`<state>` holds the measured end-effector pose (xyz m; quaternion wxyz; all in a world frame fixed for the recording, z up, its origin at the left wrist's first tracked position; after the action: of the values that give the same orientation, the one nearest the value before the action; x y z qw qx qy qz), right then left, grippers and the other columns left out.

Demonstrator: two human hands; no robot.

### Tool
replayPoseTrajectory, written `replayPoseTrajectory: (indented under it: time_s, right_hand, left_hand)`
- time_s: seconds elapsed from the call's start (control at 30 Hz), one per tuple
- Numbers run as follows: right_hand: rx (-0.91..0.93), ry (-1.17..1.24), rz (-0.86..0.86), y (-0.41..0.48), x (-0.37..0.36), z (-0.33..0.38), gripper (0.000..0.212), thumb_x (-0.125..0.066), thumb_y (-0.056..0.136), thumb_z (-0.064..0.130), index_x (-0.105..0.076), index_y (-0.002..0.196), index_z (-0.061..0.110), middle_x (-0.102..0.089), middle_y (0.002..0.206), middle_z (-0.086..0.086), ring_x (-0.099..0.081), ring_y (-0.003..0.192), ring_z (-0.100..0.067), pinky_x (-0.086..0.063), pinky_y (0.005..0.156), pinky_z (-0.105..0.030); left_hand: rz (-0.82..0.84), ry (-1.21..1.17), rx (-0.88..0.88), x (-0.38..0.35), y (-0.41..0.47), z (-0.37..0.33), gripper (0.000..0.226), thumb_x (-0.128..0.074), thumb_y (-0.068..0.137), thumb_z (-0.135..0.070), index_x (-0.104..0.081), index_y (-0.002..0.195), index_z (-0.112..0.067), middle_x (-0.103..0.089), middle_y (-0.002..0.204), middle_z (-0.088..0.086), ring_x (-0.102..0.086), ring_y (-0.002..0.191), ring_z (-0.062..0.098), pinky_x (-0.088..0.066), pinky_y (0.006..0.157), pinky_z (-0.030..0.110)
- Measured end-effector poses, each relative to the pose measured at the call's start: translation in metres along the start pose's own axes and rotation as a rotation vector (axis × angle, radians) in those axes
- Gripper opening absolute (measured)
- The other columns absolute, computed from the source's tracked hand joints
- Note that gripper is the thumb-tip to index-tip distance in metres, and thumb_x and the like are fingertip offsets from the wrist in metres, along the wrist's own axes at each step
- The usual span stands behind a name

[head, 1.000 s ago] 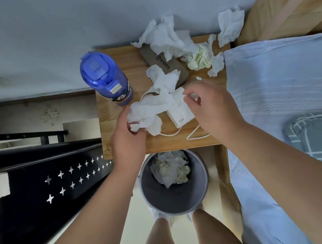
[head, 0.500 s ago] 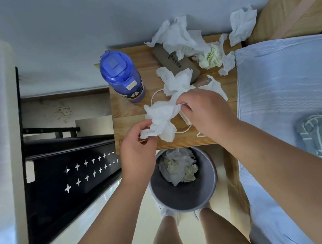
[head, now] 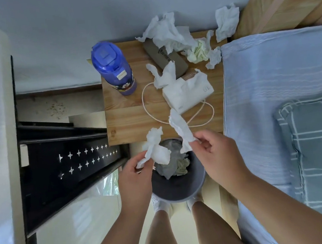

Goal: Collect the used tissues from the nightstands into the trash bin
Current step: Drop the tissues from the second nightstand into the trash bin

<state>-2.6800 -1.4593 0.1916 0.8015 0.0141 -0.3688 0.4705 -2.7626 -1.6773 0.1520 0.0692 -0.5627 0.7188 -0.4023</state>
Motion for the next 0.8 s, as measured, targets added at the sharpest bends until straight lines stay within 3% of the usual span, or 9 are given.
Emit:
replayPoseTrajectory:
  time_s: [0.13,0.23,0.33,0.43,0.5,0.6,0.67,0.8]
  right_hand:
    - [-0.162,0.03,0.067,-0.03,-0.039,-0.058,0.008,-0.067,0.098,0.025,-0.074,0.102,0.022,-0.073,0.083,0.013,-0.068,0.079,0.0,-0.048,0.064,-0.01]
    - [-0.271,-0.034,0.141,-0.036,-0.064,-0.098,0.01,-0.062,0.1,0.033,-0.071,0.103,0.03,-0.071,0.088,0.016,-0.065,0.081,0.004,-0.042,0.058,-0.006]
    - [-0.382,-0.114,0.254,-0.036,-0.087,-0.133,0.009,-0.056,0.099,0.037,-0.062,0.092,0.037,-0.066,0.081,0.017,-0.062,0.077,-0.002,-0.039,0.057,-0.017]
    - [-0.422,-0.126,0.32,-0.037,-0.107,-0.152,0.017,-0.055,0.098,0.028,-0.06,0.082,0.026,-0.063,0.073,0.008,-0.059,0.072,-0.017,-0.04,0.058,-0.027]
    - [-0.463,-0.111,0.392,-0.038,-0.119,-0.159,0.016,-0.057,0.099,0.027,-0.069,0.107,0.02,-0.073,0.098,0.001,-0.065,0.091,-0.024,-0.046,0.072,-0.032]
    - [-0.551,-0.139,0.559,-0.046,-0.13,-0.163,0.051,-0.057,0.101,0.037,-0.05,0.15,0.023,-0.064,0.142,0.001,-0.06,0.129,-0.024,-0.045,0.093,-0.031]
    - [-0.565,-0.15,0.593,-0.05,-0.127,-0.162,0.057,-0.056,0.1,0.04,-0.043,0.154,0.026,-0.06,0.149,0.0,-0.057,0.135,-0.023,-0.045,0.098,-0.033]
    - [-0.558,-0.133,0.576,-0.056,-0.114,-0.152,0.049,-0.056,0.101,0.039,-0.05,0.147,0.025,-0.065,0.142,-0.003,-0.061,0.128,-0.022,-0.047,0.097,-0.033]
  left_hand:
    - [0.069,0.142,0.011,-0.011,0.003,0.042,0.034,-0.075,0.095,-0.017,-0.074,0.093,-0.051,-0.074,0.087,-0.038,-0.068,0.083,-0.014,-0.047,0.064,0.002]
    - [0.112,0.261,0.04,-0.019,0.017,0.077,0.024,-0.074,0.097,-0.016,-0.076,0.1,-0.04,-0.075,0.079,-0.032,-0.067,0.077,-0.016,-0.044,0.061,-0.001]
    - [0.164,0.398,0.086,-0.03,0.029,0.107,0.017,-0.072,0.097,-0.018,-0.076,0.105,-0.032,-0.072,0.083,-0.023,-0.067,0.074,-0.003,-0.043,0.055,0.005]
    - [0.222,0.446,0.143,-0.039,0.038,0.131,0.021,-0.07,0.095,-0.017,-0.079,0.111,-0.026,-0.076,0.087,-0.013,-0.069,0.076,0.007,-0.046,0.062,0.019]
    - [0.249,0.454,0.184,-0.043,0.043,0.143,0.026,-0.07,0.094,-0.016,-0.078,0.117,-0.023,-0.078,0.089,-0.005,-0.07,0.077,0.012,-0.051,0.067,0.028]
    - [0.29,0.431,0.227,-0.048,0.047,0.156,0.033,-0.074,0.093,-0.011,-0.076,0.125,-0.017,-0.079,0.106,0.01,-0.075,0.097,0.031,-0.06,0.093,0.044]
    - [0.297,0.408,0.248,-0.049,0.047,0.159,0.035,-0.075,0.094,-0.01,-0.074,0.128,-0.016,-0.076,0.116,0.01,-0.074,0.104,0.033,-0.057,0.101,0.047]
    - [0.291,0.386,0.249,-0.044,0.042,0.152,0.037,-0.076,0.094,-0.012,-0.071,0.13,-0.02,-0.071,0.115,-0.003,-0.071,0.112,0.028,-0.056,0.105,0.046]
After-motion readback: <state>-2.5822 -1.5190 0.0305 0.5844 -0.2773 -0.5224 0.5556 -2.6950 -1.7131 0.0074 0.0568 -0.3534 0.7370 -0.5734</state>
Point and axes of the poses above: each hand's wrist, its own y-axis towards the middle knuckle, its own x-axis out of the back of the hand, z = x × y, the point moved 5 cm from there along y, towards the middle knuckle
